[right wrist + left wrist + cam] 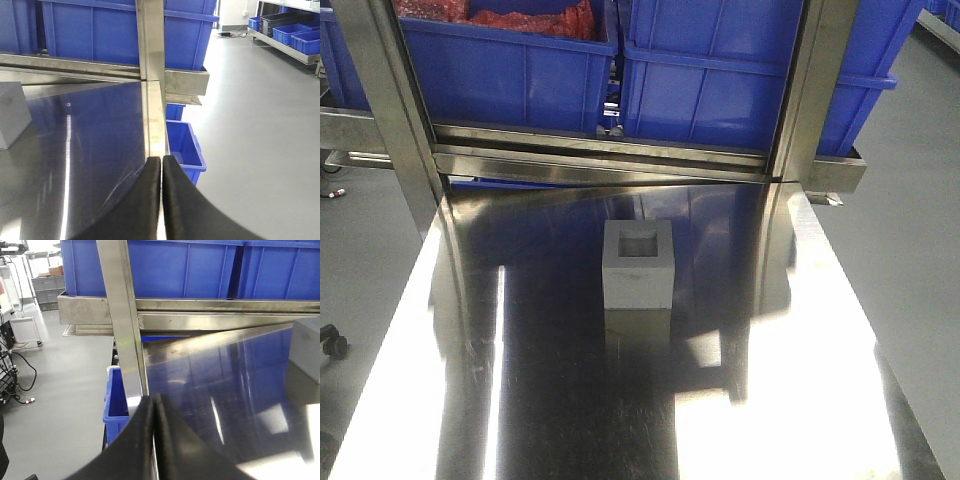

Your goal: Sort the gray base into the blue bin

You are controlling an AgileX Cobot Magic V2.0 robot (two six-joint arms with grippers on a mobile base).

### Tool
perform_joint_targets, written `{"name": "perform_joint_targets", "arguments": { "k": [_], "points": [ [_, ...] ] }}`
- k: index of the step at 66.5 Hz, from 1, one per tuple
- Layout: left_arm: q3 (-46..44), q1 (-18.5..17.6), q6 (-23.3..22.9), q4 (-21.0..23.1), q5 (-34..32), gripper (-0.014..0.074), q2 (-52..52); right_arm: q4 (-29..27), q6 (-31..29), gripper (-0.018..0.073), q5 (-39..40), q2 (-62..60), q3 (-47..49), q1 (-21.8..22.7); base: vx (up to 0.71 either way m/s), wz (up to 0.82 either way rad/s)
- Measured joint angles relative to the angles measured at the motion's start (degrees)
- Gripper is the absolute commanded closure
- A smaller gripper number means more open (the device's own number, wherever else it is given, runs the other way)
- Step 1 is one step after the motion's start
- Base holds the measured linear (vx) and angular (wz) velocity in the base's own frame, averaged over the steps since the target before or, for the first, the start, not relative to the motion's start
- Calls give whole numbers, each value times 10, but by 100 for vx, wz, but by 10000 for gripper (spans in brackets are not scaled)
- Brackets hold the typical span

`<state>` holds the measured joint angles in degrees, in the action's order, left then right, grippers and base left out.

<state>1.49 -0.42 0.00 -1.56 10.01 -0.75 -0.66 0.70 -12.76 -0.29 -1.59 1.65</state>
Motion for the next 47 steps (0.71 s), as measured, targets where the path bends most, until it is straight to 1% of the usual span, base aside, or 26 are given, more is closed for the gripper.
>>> {"name": "perform_joint_targets", "arguments": {
  "k": [47],
  "points": [
    [0,0,0,0,0,603,0,0,0,564,0,0,0,0,0,0]
  ]
}}
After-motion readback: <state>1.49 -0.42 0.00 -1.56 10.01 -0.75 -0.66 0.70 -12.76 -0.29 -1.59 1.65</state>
